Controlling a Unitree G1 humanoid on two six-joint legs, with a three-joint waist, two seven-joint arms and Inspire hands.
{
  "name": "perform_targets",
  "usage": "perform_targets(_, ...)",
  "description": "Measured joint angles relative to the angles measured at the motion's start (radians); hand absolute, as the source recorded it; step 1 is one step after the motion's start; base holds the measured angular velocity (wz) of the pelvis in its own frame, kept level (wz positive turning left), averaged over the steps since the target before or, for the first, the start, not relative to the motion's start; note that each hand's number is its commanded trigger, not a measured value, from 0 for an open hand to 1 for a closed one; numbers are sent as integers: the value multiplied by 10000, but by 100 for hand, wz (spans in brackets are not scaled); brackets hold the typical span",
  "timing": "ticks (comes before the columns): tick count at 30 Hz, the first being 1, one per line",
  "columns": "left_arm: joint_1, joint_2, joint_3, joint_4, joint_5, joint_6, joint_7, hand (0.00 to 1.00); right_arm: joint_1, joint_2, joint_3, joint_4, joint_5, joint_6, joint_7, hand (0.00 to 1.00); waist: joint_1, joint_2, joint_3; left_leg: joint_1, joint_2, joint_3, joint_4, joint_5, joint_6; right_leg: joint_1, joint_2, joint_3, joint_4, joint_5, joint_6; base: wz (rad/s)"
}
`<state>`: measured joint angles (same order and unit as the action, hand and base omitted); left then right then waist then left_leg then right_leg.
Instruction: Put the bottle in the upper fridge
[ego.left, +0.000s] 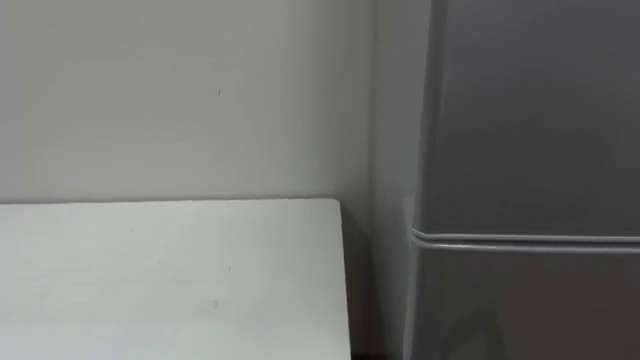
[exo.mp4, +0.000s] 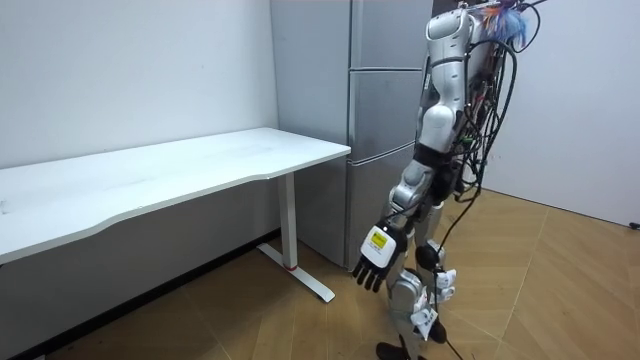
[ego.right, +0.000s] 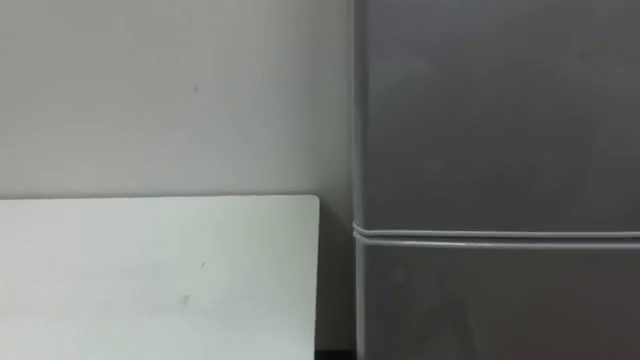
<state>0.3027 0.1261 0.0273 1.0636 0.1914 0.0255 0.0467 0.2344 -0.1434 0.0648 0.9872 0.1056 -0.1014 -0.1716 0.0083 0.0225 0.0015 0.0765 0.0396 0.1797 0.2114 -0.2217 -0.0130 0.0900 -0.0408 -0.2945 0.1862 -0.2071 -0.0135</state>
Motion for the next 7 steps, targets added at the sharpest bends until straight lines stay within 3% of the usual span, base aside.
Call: perform_targets(7, -1, 49, -72, -50, 4, 124, -184, 0, -395, -3, 20, 602, 21, 156, 882, 0, -39, -191, 12, -15, -4, -20, 9, 0, 0, 19, -14, -72, -12, -21, 2, 3)
